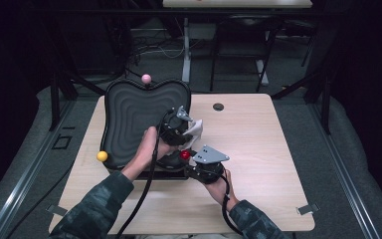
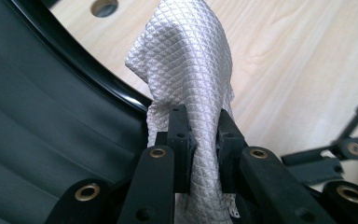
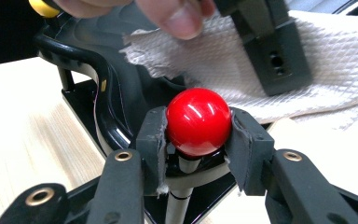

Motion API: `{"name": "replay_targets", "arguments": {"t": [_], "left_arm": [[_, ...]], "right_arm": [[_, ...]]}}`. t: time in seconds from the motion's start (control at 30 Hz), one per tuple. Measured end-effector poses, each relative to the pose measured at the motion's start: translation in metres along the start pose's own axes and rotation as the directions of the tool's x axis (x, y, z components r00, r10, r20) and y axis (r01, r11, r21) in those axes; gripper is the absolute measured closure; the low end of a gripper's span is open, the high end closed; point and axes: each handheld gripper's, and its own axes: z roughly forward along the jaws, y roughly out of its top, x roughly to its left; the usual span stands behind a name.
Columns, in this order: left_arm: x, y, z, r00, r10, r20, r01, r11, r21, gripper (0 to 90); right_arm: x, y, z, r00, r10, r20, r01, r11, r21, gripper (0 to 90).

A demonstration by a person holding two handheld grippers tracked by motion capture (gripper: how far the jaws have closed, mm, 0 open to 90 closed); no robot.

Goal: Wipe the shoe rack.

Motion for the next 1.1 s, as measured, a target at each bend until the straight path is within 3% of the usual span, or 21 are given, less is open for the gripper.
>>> {"name": "replay_targets", "arguments": {"t": [0.2,0.37,0.47,0.5,0.7,0.93,1.1], "left_arm": [[0.0,-0.004,0.001,0.9987,-0.01,0.049,0.009,0.9999,0.006,80.6],[-0.001,-0.005,0.001,0.9988,-0.012,0.047,0.012,0.9999,0.0,80.6],[-0.002,-0.004,0.0,0.9997,0.0,0.024,0.0,1.0,-0.006,80.6],[-0.002,-0.004,0.0,0.9999,0.003,0.014,-0.003,1.0,-0.008,80.6],[0.0,0.004,0.0,0.9986,0.021,-0.048,-0.022,0.9996,-0.017,80.6],[0.017,0.017,-0.001,0.9931,0.002,-0.117,-0.007,0.999,-0.044,80.5],[0.03,0.033,-0.002,0.9859,-0.004,-0.167,-0.004,0.9987,-0.052,80.4]], "right_arm": [[0.0,0.0,0.0,1.0,-0.003,0.005,0.003,1.0,0.004,60.2],[0.001,-0.001,0.001,1.0,0.001,0.005,0.0,1.0,-0.018,60.3],[0.0,0.0,0.0,1.0,-0.005,0.006,0.005,1.0,0.005,60.3],[0.0,-0.001,0.001,1.0,-0.003,0.005,0.003,1.0,-0.017,60.3],[0.0,-0.001,0.001,1.0,-0.006,0.006,0.006,1.0,-0.017,60.3],[0.001,-0.001,0.001,1.0,-0.005,0.007,0.005,1.0,-0.018,60.3],[0.001,-0.001,0.001,1.0,-0.005,0.007,0.005,1.0,-0.018,60.3]]}}
